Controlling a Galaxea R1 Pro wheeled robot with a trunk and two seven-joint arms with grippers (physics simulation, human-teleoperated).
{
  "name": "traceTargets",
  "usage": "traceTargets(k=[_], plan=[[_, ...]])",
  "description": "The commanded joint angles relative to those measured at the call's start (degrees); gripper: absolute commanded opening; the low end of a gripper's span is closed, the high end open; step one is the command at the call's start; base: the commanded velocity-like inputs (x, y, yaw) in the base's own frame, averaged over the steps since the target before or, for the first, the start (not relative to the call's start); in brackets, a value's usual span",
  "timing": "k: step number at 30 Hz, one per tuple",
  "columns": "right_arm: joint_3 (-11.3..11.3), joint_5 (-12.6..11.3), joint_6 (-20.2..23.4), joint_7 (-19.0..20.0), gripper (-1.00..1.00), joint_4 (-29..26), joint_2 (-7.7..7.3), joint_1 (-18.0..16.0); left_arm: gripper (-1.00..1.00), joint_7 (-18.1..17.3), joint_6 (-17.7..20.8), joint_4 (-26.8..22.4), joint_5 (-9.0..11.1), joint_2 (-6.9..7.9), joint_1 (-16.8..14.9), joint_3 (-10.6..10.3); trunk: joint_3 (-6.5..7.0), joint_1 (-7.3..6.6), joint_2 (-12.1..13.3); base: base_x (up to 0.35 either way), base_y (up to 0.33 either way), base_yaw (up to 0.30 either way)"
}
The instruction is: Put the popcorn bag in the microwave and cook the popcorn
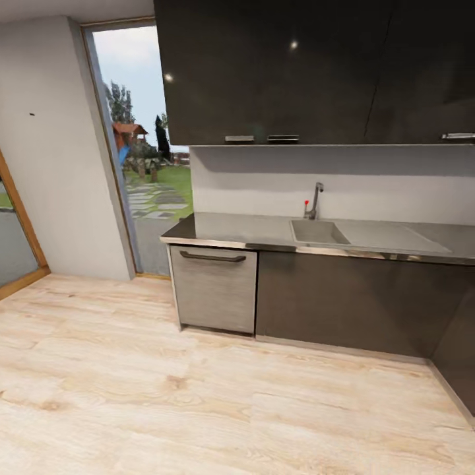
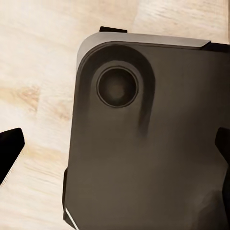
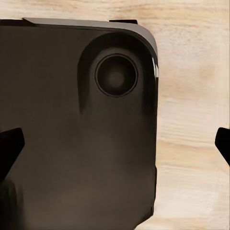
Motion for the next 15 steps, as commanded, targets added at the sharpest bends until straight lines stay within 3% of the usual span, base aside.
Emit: traceTargets(k=[1, 15], plan=[[-0.03, -0.06, -0.21, 0.02, 1.00, 0.02, 0.02, -0.01, 1.00, 0.02, -0.15, 0.01, 0.43, 0.01, -0.01, 0.02, -0.04, 0.00, -0.02, 0.000, 0.000, -0.290], [0.01, 0.03, -0.22, 0.02, 1.00, 0.02, 0.06, -0.01, 1.00, 0.03, -0.15, 0.01, 0.45, -0.06, -0.01, 0.05, -0.04, 0.00, -0.02, 0.000, 0.000, -0.290]])
